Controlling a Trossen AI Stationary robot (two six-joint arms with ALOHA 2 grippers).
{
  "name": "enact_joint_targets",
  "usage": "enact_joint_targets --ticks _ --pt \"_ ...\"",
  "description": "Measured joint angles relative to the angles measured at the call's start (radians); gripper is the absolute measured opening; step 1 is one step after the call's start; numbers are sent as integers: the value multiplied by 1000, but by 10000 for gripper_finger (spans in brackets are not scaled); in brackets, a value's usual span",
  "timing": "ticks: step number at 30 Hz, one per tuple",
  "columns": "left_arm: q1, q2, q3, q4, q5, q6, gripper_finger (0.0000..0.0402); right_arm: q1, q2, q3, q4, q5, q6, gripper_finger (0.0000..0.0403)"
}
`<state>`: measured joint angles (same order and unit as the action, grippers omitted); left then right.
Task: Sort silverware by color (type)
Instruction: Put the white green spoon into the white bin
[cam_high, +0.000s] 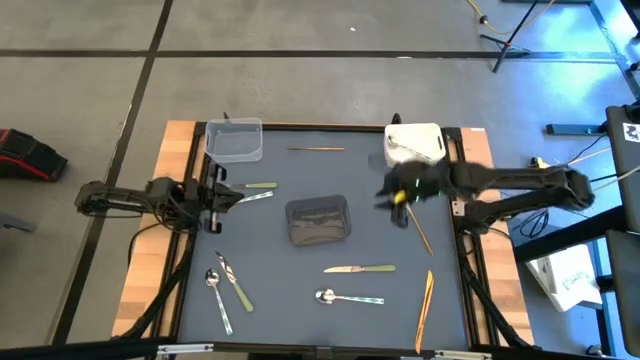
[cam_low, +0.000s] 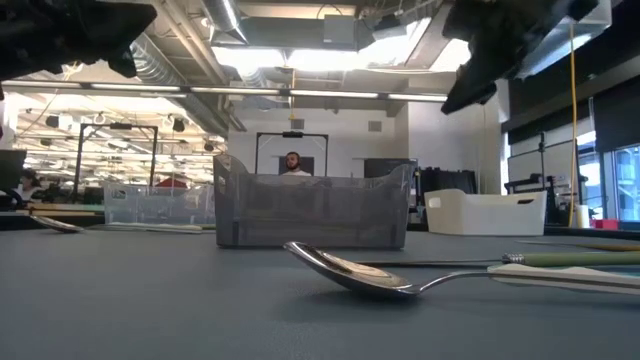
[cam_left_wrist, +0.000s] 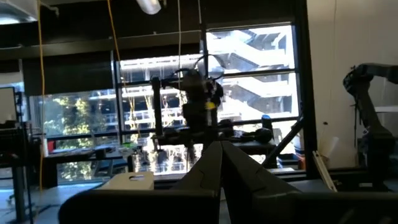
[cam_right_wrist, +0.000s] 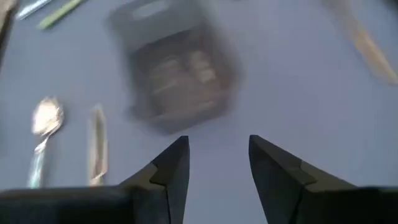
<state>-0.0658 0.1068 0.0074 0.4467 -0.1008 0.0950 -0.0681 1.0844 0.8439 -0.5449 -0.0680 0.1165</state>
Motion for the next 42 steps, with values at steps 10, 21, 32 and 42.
enact_joint_targets --ticks 10,21,32,42 --pt "-39 180 0 119 56 -139 2 429 191 0 194 166 143 154" --pt "-199 438 26 279 -47 -141 2 599 487 96 362 171 274 154" --pt "-303 531 32 281 -74 -227 2 641 772 353 216 181 383 154" --pt "-344 542 32 276 -74 -225 2 645 860 381 190 188 512 154"
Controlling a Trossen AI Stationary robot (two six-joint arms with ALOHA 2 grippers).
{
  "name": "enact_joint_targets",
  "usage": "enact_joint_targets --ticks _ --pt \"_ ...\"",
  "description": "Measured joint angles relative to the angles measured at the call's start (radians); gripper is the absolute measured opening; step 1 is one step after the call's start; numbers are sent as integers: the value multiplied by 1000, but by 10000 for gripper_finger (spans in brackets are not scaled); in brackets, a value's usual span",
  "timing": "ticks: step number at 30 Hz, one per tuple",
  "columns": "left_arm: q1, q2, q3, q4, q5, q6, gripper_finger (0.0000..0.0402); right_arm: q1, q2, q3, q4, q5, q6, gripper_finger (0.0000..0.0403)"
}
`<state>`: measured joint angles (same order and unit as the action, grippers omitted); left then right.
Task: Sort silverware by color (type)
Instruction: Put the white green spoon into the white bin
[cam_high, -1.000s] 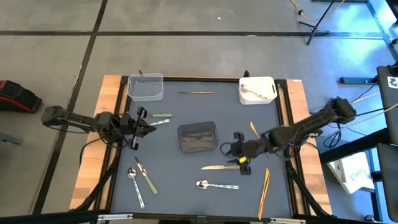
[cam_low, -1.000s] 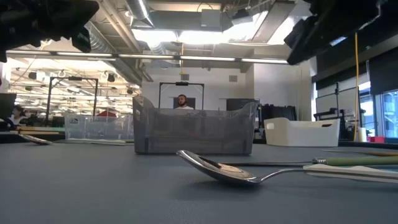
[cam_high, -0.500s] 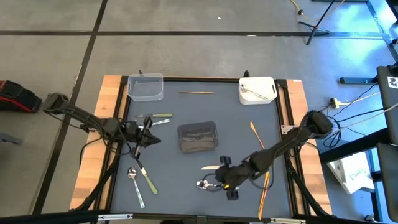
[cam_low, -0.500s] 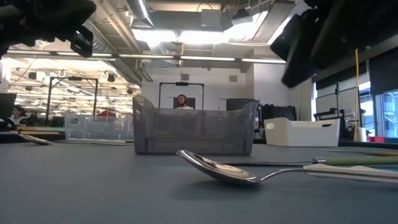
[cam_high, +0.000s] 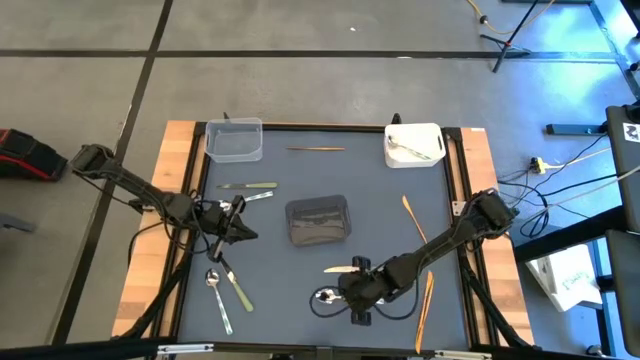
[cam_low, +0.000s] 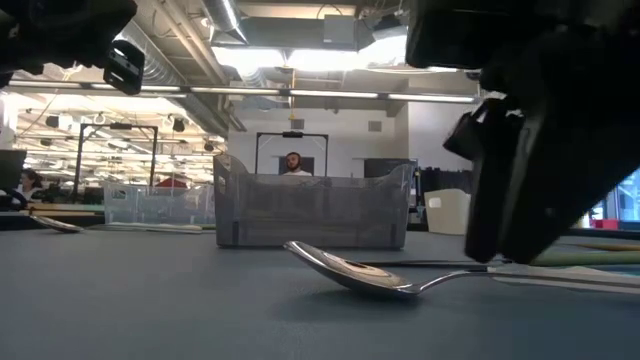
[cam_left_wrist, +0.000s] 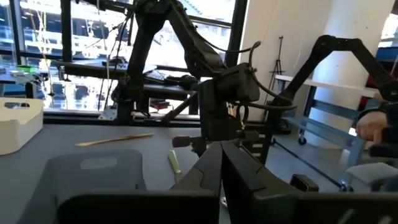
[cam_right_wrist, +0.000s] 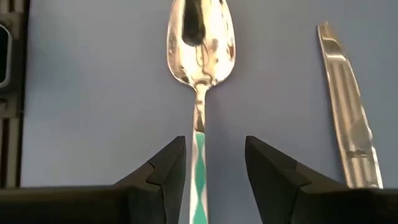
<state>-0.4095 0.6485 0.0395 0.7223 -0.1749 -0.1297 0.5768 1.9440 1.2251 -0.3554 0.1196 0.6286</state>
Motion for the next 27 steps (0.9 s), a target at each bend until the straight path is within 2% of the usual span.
enact_joint_targets --ticks 10,20,27 --pt "1 0 0 6 0 1 2 20 45 1 22 48 -2 145" --pt "1 -1 0 36 0 0 2 20 46 3 -6 51 -34 13" --pt "1 -1 0 36 0 -8 2 18 16 -1 -36 22 -35 22"
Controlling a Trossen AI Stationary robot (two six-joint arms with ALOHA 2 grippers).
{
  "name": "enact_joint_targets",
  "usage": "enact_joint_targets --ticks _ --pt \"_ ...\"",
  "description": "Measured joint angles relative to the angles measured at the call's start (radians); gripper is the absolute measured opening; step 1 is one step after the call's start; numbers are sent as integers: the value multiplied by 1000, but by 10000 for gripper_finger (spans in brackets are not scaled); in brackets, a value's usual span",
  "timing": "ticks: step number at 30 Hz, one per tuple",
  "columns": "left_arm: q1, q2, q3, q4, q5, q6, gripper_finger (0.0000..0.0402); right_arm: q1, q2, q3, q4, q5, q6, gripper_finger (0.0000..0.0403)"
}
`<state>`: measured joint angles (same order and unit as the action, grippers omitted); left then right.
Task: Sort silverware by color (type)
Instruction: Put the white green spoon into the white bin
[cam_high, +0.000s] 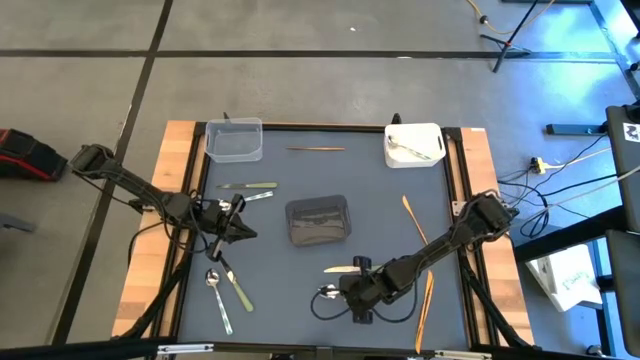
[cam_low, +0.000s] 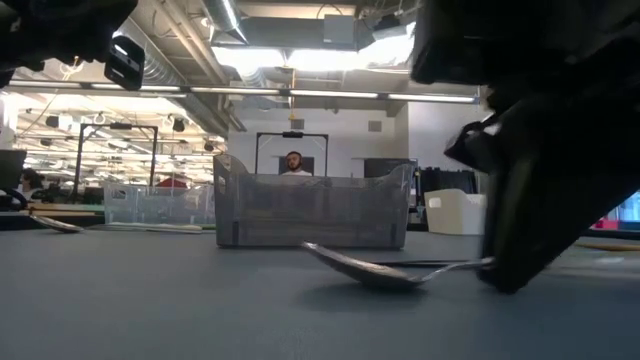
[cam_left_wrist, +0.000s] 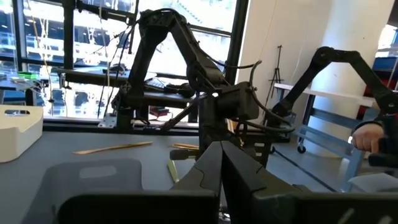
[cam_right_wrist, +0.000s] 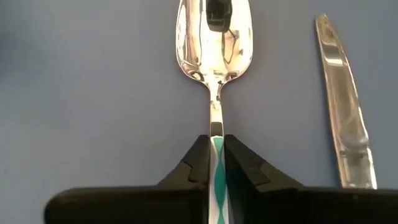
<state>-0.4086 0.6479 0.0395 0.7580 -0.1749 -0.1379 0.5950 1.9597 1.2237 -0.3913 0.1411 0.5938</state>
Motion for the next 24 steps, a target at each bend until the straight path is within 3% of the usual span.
enact_joint_targets --ticks 7,16,24 --pt "0 0 0 18 0 -44 2 1 -149 1 -128 23 -23 6" --pt "0 0 0 21 -51 -44 2 -2 -382 1 -422 315 -21 7" --pt "0 0 0 11 -98 -14 2 -123 -503 -15 -572 485 -63 5"
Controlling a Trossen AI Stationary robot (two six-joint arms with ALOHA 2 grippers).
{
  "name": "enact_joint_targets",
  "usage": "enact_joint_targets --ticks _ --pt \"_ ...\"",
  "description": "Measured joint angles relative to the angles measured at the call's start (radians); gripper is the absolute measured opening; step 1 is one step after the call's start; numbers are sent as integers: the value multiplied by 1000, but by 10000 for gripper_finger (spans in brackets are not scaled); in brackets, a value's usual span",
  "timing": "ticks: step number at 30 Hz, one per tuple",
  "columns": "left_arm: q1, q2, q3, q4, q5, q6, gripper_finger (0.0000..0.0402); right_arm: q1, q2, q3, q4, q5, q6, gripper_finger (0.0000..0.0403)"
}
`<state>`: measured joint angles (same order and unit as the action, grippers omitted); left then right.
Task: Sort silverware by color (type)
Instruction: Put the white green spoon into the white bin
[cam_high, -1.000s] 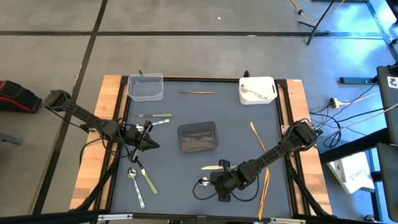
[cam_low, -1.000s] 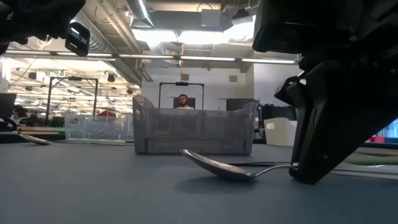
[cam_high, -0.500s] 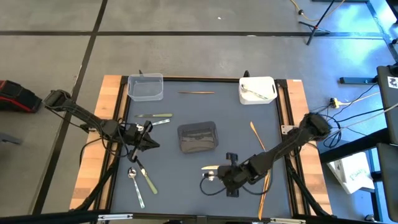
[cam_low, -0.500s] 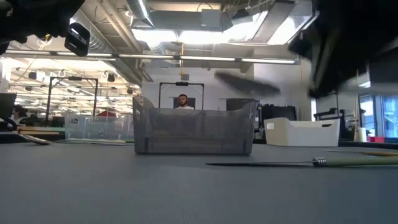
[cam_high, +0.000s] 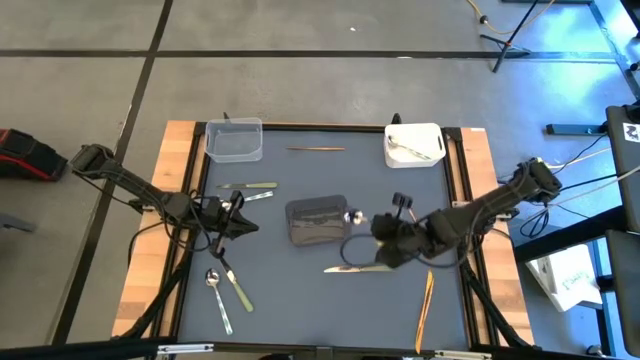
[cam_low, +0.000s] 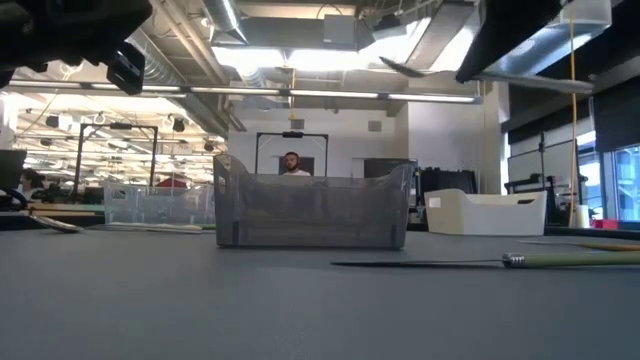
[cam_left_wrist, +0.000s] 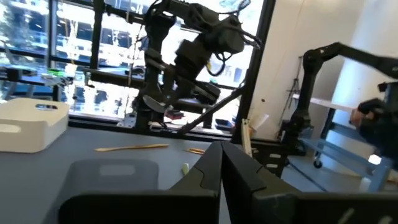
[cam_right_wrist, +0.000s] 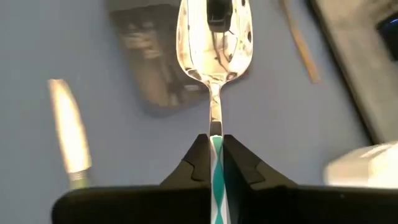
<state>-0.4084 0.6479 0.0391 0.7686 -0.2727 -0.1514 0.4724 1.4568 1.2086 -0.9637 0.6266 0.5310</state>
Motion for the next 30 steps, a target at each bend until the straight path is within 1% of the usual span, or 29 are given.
enact_joint_targets --ticks 5,12,16,19,25,30 --pt "0 0 0 -17 -5 12 2 -132 -32 -70 -15 -10 -71 3" --pt "0 0 0 -27 -9 28 2 -375 -122 -219 -3 -7 -177 4" --pt "0 0 0 -28 -65 67 2 -528 -186 -284 22 -5 -277 4" --pt "0 2 0 -38 -68 112 2 -643 -218 -324 83 -5 -387 4" --pt "4 8 0 -39 -87 136 2 -871 -231 -403 293 -10 -616 5" --pt "30 8 0 -39 -87 135 2 -1021 -229 -461 480 -77 -754 5"
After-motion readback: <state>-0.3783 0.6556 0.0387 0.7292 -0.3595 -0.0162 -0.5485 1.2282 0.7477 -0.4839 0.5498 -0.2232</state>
